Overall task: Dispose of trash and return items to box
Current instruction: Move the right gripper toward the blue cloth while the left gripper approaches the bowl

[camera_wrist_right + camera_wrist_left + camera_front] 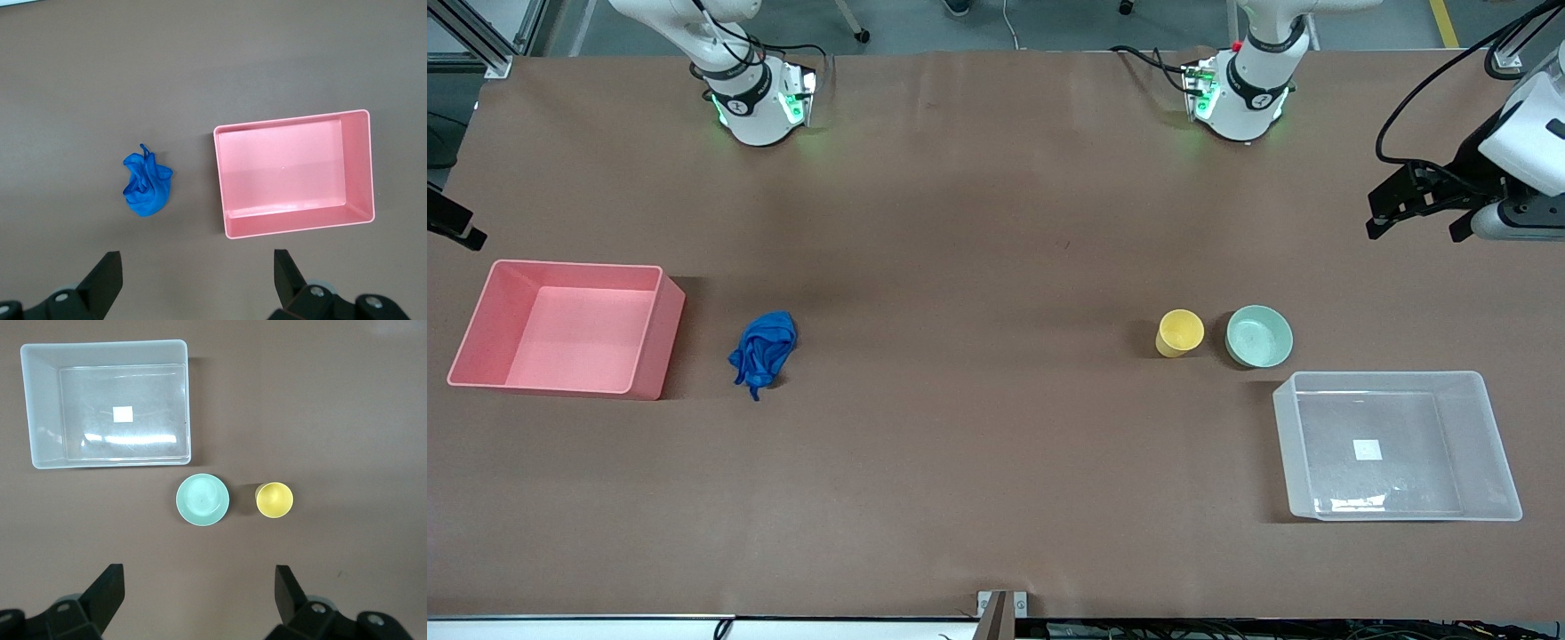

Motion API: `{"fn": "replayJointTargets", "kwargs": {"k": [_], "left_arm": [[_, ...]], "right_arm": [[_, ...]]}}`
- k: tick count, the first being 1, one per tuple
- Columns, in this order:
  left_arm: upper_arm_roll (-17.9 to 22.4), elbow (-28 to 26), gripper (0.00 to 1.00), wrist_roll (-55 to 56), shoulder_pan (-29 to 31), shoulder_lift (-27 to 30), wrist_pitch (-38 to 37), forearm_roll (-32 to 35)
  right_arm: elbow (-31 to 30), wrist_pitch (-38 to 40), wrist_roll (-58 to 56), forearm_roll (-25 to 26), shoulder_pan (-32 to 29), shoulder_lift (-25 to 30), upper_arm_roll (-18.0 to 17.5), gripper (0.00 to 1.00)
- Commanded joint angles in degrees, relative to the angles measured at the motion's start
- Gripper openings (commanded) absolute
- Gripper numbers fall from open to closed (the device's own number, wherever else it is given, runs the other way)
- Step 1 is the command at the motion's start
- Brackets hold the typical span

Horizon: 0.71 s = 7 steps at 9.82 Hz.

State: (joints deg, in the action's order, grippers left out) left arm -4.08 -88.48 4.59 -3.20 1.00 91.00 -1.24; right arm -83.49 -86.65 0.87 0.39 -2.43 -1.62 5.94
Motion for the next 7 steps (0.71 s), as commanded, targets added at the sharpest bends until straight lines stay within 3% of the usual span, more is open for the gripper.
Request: {"fn": "replayJointTargets", "kwargs": {"k": [1, 5, 7], "left_arm": [[0.30, -2.05, 0.99, -0.55, -0.23, 0.32, -0.38, 1.15], [1.26, -2.22, 1.00, -1.06, -0.05, 0.05, -0.29, 1.15], [2.41, -6.86, 0.99, -1.16, 0.12, 0.84, 2.94, 0.54]], "right_arm": [[-0.44, 0.25, 0.10, 0.48, -0.39, 0.65, -0.57, 1.00], [-0.53, 0.43, -0.25, 0.48, -0.39, 0.65, -0.57, 1.00], [-0.53, 0.16, -0.17, 0.48, -0.30, 0.74, -0.57, 1.00]]}}
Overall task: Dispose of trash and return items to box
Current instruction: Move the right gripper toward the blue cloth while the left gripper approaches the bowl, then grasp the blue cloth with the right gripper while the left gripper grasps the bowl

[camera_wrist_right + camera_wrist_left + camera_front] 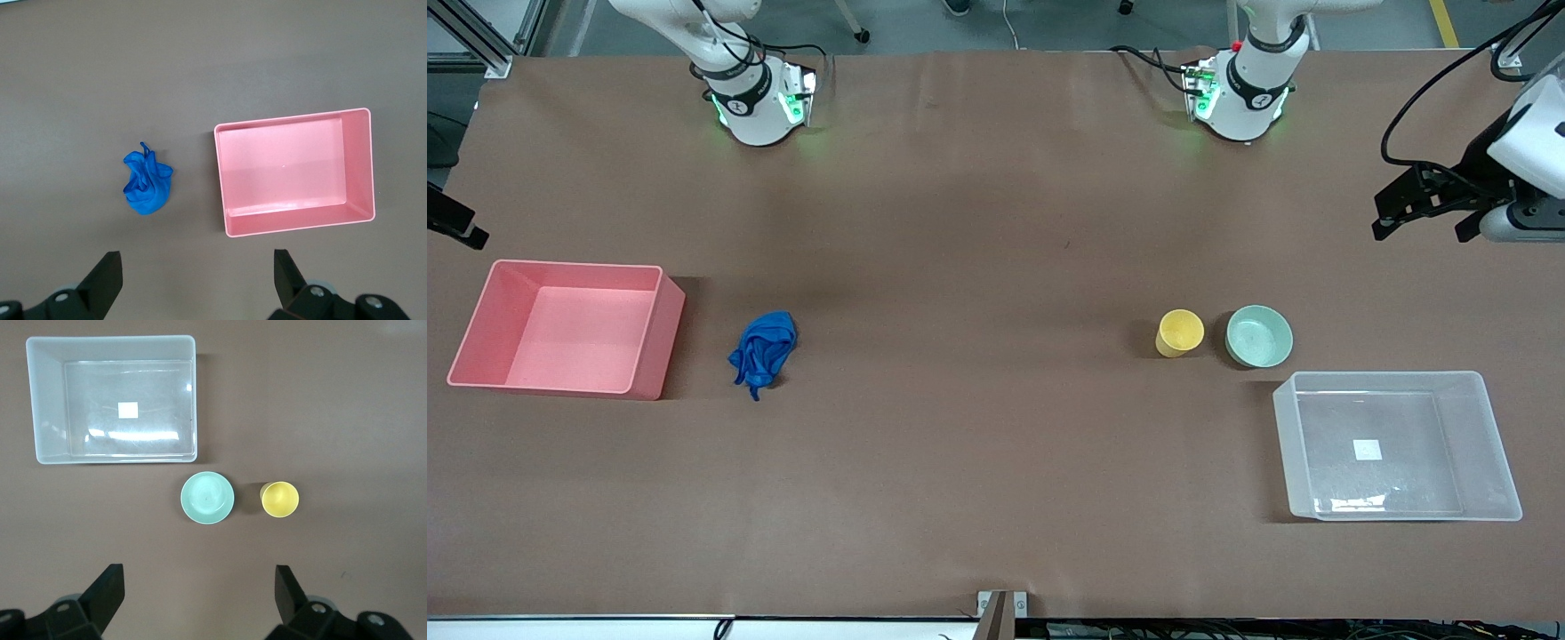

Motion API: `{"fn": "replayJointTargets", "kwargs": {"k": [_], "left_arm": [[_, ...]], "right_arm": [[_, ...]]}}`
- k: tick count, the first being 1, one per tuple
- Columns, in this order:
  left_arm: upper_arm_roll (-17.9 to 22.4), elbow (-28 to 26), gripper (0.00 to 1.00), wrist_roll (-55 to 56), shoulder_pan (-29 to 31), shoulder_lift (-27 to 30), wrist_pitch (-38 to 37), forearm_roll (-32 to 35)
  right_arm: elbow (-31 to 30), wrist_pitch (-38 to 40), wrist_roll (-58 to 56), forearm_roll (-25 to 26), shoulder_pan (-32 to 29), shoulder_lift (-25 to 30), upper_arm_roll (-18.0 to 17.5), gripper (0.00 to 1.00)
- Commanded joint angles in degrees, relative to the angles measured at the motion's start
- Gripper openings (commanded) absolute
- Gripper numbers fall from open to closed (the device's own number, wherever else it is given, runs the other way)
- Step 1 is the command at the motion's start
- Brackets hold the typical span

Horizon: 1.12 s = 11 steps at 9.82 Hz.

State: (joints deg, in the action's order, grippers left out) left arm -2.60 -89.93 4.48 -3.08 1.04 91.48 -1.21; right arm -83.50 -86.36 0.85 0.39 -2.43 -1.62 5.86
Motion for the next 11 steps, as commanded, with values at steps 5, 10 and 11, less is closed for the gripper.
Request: {"fn": "replayJointTargets", "kwargs": {"k": [5, 10, 11], "left_arm": [[2.41, -29.98, 0.98, -3.42, 0.62, 2.47, 25.25, 0.33], [4.26, -45.16, 0.98, -3.25, 1.05, -6.64, 51.58, 0.33], [4.27, -45.25, 0.98, -3.25, 1.06, -8.93, 52.91, 0.33]], "right_arm": [[-0.79, -1.35, 0.47, 0.57, 2.06, 0.65, -0.67, 1.00], [-13.59, -19.33, 7.76, 0.48, 11.47, -10.57, -0.76, 1.00], [-17.80, -25.03, 7.68, 0.48, 12.09, -12.42, -0.76, 1.00]]}}
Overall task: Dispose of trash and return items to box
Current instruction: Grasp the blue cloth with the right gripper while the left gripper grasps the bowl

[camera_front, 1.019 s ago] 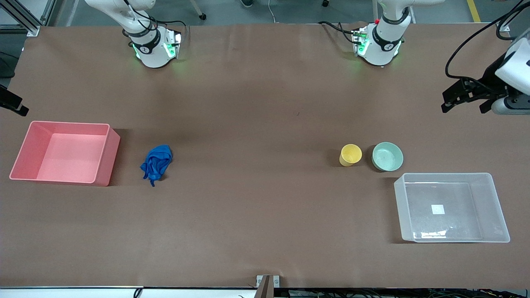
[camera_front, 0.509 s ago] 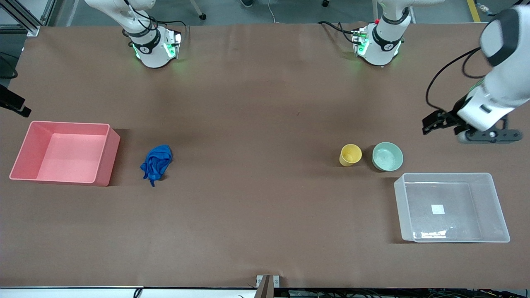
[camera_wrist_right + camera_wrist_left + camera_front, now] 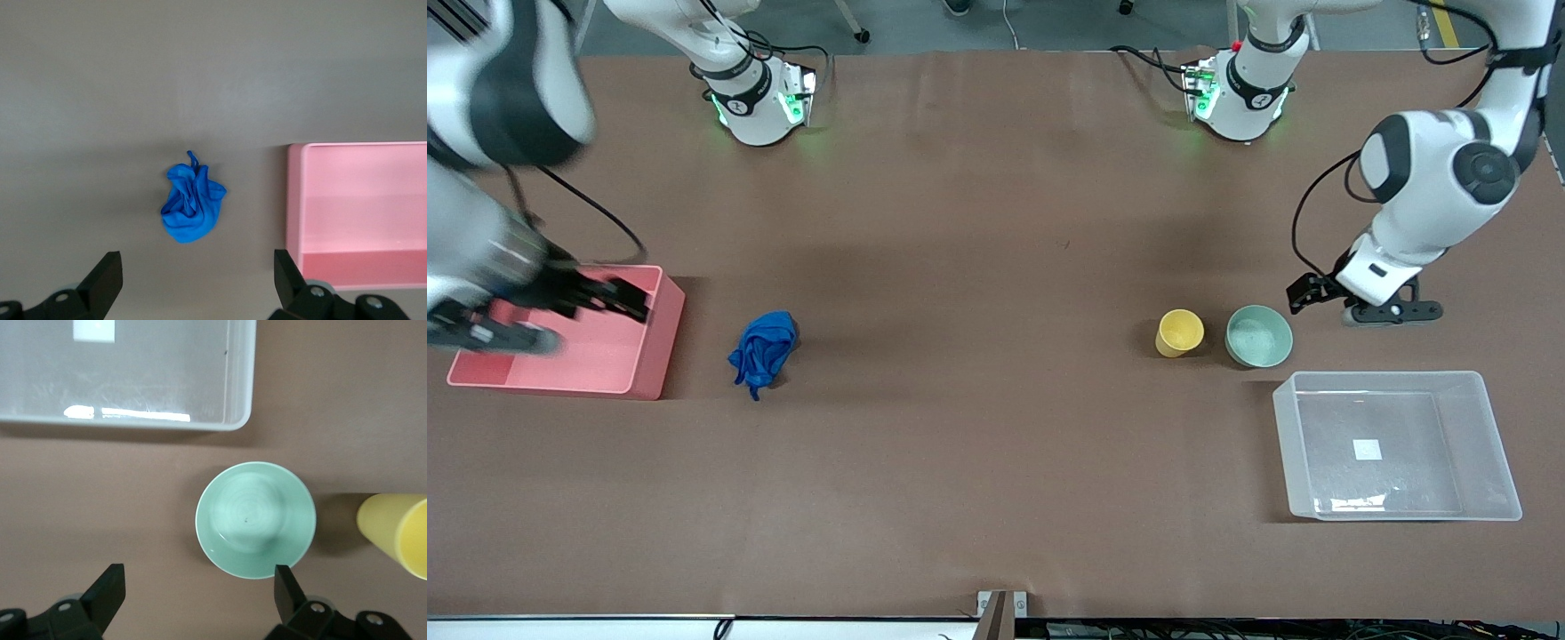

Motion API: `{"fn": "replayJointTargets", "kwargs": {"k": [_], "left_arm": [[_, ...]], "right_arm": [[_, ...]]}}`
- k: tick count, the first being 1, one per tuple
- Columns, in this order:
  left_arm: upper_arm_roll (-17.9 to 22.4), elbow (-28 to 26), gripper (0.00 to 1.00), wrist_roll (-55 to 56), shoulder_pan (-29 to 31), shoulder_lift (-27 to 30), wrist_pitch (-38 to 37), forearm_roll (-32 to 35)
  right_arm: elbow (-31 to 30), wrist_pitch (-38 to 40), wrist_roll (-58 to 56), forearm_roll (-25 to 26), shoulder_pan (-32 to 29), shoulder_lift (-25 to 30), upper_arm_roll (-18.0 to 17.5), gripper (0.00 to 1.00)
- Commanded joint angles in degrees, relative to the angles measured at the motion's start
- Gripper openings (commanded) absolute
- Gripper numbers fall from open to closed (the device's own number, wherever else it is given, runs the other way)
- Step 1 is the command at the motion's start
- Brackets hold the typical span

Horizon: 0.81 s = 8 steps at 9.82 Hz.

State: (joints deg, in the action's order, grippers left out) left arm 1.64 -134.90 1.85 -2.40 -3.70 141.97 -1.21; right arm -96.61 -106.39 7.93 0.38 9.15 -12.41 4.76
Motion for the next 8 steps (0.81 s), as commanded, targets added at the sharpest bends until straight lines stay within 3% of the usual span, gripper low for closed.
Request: {"fn": "replayJointTargets", "kwargs": {"k": [1, 4, 6, 8], "left_arm": [[0.03, -0.80, 0.98, -0.71, 0.38, -6.64, 4.70, 0.33], [0.03, -0.89, 0.98, 0.87, 0.21, -12.98, 10.77, 0.07], [-0.06, -0.45, 0.92, 1.14, -0.06, -17.02, 16.82, -0.20], [-0.15, -0.80, 0.18, 1.40, -0.06, -17.48, 17.82, -0.37]], "right_arm": [[-8.04, -11.32, 0.42, 0.50, 0.52, -4.08, 0.34, 1.00], [-9.56, -19.88, -0.63, 0.67, 1.39, -13.75, 0.42, 1.00], [-11.13, -21.83, -1.42, 0.58, 1.65, -15.79, 0.34, 1.00], [-17.79, -30.49, -2.13, 0.58, 1.66, -15.89, 0.25, 1.00]]}}
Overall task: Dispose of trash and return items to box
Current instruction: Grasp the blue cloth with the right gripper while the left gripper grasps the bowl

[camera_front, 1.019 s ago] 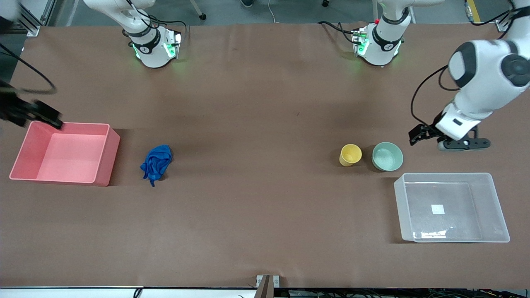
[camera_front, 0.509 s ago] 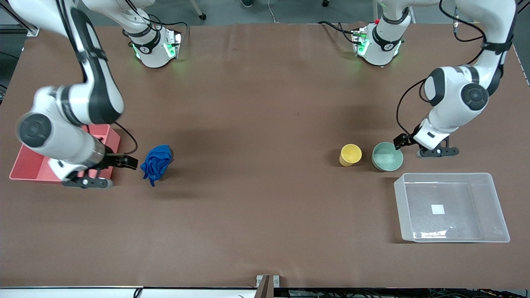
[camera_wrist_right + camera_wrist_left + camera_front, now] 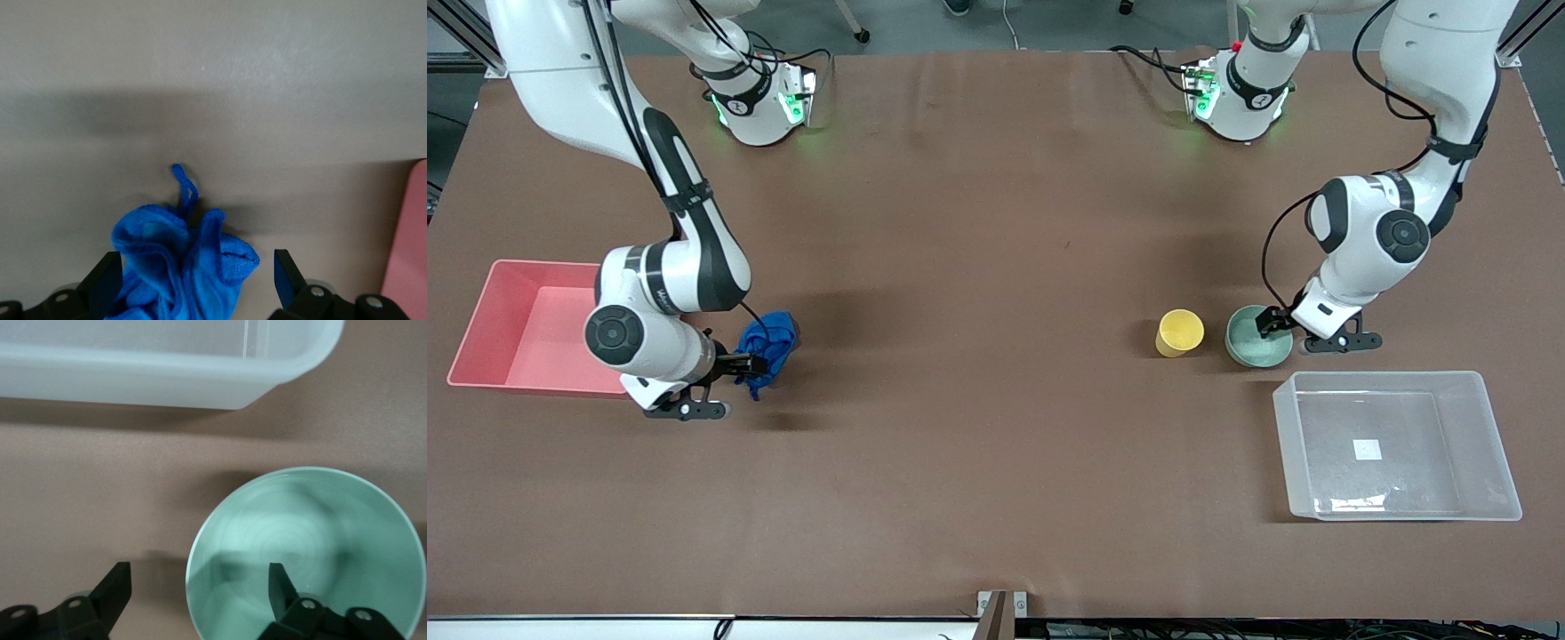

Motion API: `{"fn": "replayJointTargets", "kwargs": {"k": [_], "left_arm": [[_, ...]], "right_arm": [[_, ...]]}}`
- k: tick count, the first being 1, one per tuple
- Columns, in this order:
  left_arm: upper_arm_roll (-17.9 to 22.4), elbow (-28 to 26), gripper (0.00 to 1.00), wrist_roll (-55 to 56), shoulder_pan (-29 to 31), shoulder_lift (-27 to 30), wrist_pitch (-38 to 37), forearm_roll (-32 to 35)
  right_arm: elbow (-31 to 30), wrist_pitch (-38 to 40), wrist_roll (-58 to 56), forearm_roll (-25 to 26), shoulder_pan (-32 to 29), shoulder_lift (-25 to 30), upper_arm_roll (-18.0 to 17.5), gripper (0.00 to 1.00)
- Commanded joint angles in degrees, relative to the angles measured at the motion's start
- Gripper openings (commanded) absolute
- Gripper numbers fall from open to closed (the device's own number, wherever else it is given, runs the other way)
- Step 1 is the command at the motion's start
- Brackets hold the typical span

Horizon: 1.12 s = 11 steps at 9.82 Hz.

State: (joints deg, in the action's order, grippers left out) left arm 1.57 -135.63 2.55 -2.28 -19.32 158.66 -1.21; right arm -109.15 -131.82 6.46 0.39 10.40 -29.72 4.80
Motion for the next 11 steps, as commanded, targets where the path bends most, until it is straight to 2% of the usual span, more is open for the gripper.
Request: {"fn": "replayJointTargets", "kwargs": {"k": [1, 2, 3, 4, 5, 6, 8, 9, 10, 11], "left_arm": [[-0.16, -0.25, 0.04, 0.52, -0.18, -1.69, 1.04, -0.28], [-0.34, -0.42, 0.01, 0.17, -0.18, -0.73, 0.87, -0.28], [-0.34, -1.47, 0.00, 0.00, 0.17, 1.72, 0.52, -0.28], [-0.43, -2.70, 0.00, -0.27, 0.08, 4.27, -0.96, -0.28], [-0.34, -3.58, 0.00, -0.79, 0.34, 7.25, -4.55, -0.28], [-0.43, -3.59, 0.00, -0.88, 0.17, 11.72, -10.24, -0.28], [-0.43, -0.97, 0.00, -0.97, 0.00, 19.64, -21.23, -0.28], [-0.34, 3.66, 0.00, -1.49, 0.08, 20.72, -26.94, -0.28], [-0.16, 9.89, 0.00, -2.37, 0.26, 19.51, -31.17, -0.28], [0.10, 15.26, 0.00, -2.99, 0.52, 16.10, -31.56, -0.37]], "right_arm": [[-7.29, -7.12, -1.01, 0.49, 0.41, 1.50, 0.21, 1.00], [-7.66, -6.96, -1.01, 0.49, 0.76, 1.50, 0.12, 0.98], [-8.27, -6.96, -1.01, 0.40, 1.19, 1.50, -0.14, 0.86], [-8.27, -6.87, -1.01, 0.40, 1.46, 1.59, -0.14, 0.49], [-8.19, -6.79, -0.93, -0.12, 1.37, 1.68, -0.14, 0.16], [-7.75, -6.79, -0.66, -0.21, 0.94, 1.68, -0.14, 0.01], [-4.95, -3.39, -0.57, -0.39, -0.47, 2.20, -0.23, 0.01], [-1.02, 3.52, 0.38, -2.83, -0.38, 3.77, -0.06, 0.01], [5.55, 14.37, 2.48, -5.03, -0.56, 6.49, 0.55, 0.01], [11.79, 23.71, 1.46, -4.96, -2.74, 7.38, 1.86, 0.01]]}}
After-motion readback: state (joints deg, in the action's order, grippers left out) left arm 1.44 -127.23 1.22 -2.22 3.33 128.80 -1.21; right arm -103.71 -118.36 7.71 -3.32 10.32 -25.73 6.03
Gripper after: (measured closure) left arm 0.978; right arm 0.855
